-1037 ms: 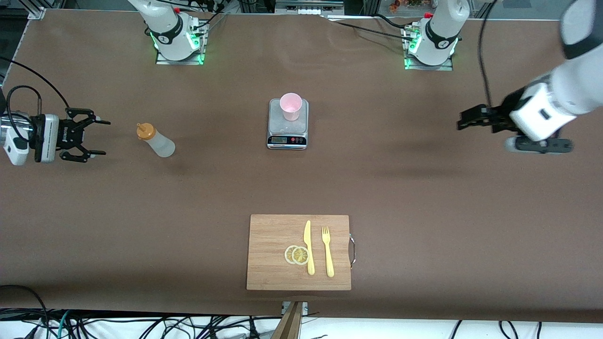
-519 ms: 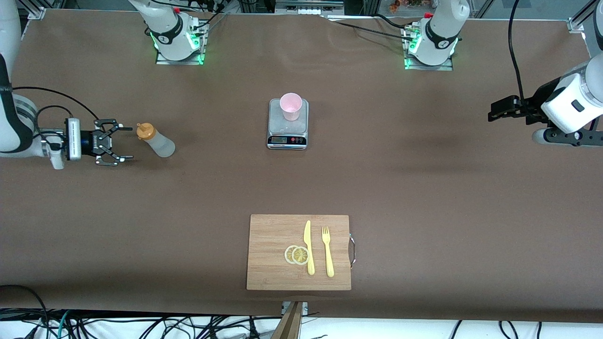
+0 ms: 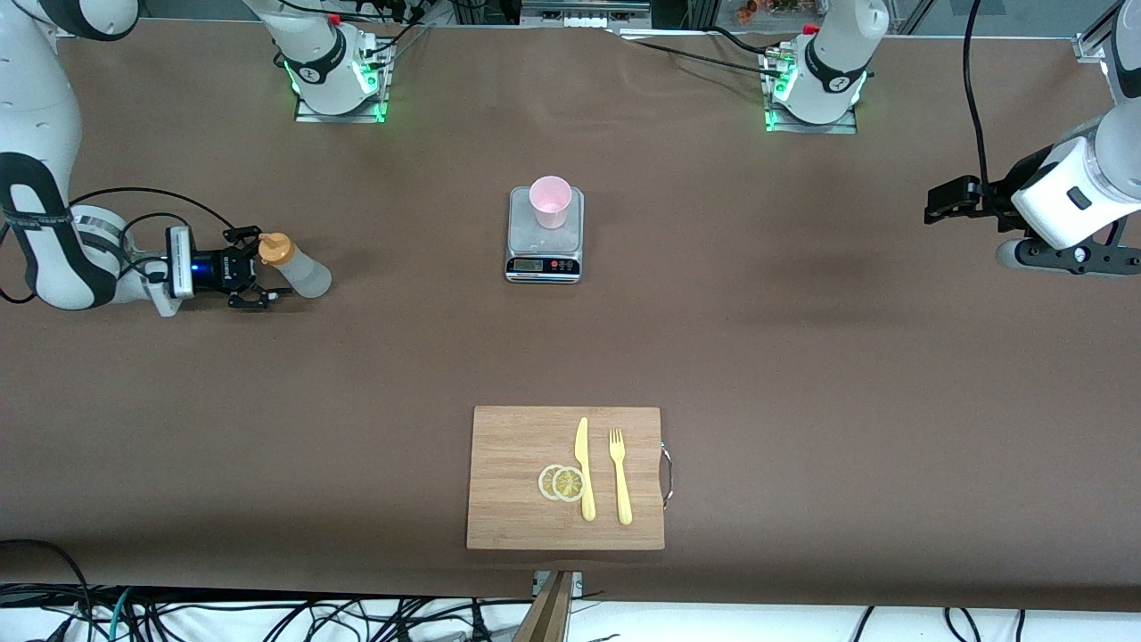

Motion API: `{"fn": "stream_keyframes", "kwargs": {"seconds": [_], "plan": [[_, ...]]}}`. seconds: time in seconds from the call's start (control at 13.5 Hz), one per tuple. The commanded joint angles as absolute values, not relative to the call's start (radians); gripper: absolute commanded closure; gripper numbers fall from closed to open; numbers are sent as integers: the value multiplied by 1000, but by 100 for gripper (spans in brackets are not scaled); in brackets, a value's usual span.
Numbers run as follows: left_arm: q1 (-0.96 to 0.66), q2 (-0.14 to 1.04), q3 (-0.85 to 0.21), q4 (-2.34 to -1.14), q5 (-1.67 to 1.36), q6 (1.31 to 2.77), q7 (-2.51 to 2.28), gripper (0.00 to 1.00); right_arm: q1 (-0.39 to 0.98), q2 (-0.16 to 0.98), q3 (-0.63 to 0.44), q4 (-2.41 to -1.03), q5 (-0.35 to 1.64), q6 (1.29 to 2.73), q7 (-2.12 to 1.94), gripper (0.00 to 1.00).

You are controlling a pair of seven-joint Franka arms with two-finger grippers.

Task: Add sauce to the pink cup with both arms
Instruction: 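Grasp the orange-capped sauce bottle with the right gripper and lift it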

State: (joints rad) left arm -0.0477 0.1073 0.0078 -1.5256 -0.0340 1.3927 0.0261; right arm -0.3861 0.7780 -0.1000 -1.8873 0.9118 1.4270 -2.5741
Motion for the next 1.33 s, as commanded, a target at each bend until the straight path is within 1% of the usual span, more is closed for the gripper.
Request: {"fn": "stream_keyframes", "kwargs": {"seconds": [0.0,0.37,0.44,0.52,0.59,0.67,0.74,0.81,1.11,1.26], "plan": [[-44,115,-9,-1500,-8,1376,48,0,-362,778,-94,-1864,928,1396,-2585,0],[-48,117,-11,-1497,-8,1376,45,0,-338,804,-51,-1839,930,1391,-2569,0],[-48,118,-11,-1496,-8,1377,46,0,-334,810,-38,-1824,930,1379,-2569,1],[-48,117,-11,-1496,-8,1378,46,0,-333,811,-34,-1818,930,1376,-2565,6],[-48,118,-9,-1496,-8,1378,48,0,-328,811,-34,-1807,925,1367,-2547,31],[-45,118,-9,-1494,-9,1378,48,0,-324,811,-34,-1795,916,1362,-2527,58],[-43,118,-9,-1494,-9,1378,48,0,-321,811,-34,-1792,913,1362,-2520,83],[-43,118,-9,-1494,-11,1378,48,0,-319,811,-34,-1792,913,1361,-2514,100],[-43,118,-9,-1494,-17,1378,48,0,-292,801,-31,-1792,922,1364,-2476,100],[-43,118,-9,-1494,-17,1378,46,0,-262,773,7,-1766,913,1374,-2453,100]]}}
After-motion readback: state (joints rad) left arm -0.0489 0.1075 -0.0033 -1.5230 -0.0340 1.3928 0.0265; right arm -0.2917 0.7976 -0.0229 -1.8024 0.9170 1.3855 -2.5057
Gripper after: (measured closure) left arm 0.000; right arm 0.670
